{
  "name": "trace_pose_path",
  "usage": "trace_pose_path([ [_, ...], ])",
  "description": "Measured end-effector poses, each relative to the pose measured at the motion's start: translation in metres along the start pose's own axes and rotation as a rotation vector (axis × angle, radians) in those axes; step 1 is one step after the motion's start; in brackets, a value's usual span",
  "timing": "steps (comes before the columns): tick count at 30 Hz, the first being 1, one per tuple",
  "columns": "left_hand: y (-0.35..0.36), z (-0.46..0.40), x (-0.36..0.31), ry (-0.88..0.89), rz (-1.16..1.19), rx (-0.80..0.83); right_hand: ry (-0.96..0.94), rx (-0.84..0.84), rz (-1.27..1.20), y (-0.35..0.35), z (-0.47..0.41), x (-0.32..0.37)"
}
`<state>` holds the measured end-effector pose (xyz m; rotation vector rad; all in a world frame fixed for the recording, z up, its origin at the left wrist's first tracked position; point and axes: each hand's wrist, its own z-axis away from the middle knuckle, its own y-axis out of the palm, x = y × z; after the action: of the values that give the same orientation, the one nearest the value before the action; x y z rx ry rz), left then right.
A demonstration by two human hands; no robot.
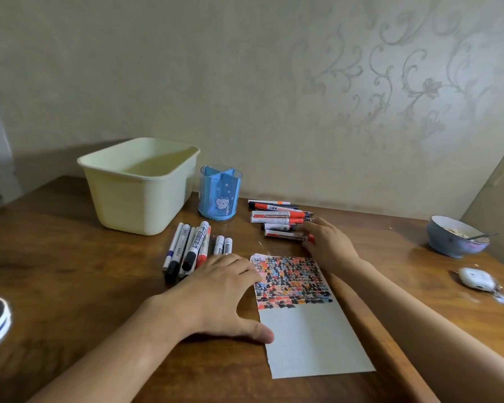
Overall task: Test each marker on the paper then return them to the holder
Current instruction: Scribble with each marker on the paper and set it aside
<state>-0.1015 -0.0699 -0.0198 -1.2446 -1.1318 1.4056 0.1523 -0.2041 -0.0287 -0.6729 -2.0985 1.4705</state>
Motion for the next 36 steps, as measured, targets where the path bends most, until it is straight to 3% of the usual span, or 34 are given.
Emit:
trace_pose_path([
  [10,-0.002,0.001,0.001,-0.002,0.042,0.021,-0.028,-0.023,-0.059,-0.011,0.014,-0.008],
  [17,-0.005,0.003,-0.003,-0.007,0.062,0.032,0.100,0.104,-0.799,-0.042,0.064,0.008],
  [22,-0.005,0.002,-0.006,-0.010,0.040,0.044,0.154,0.212,-1.175,-0.046,0.101,0.023],
  [29,-0.004,-0.001,-0.007,-0.008,0.082,0.012,0.101,0.290,-1.235,-0.050,0.113,0.029],
  [36,0.004,-0.006,-0.018,0.067,0.148,-0.250,0.092,0.301,-1.261,-0.045,0.117,0.042],
])
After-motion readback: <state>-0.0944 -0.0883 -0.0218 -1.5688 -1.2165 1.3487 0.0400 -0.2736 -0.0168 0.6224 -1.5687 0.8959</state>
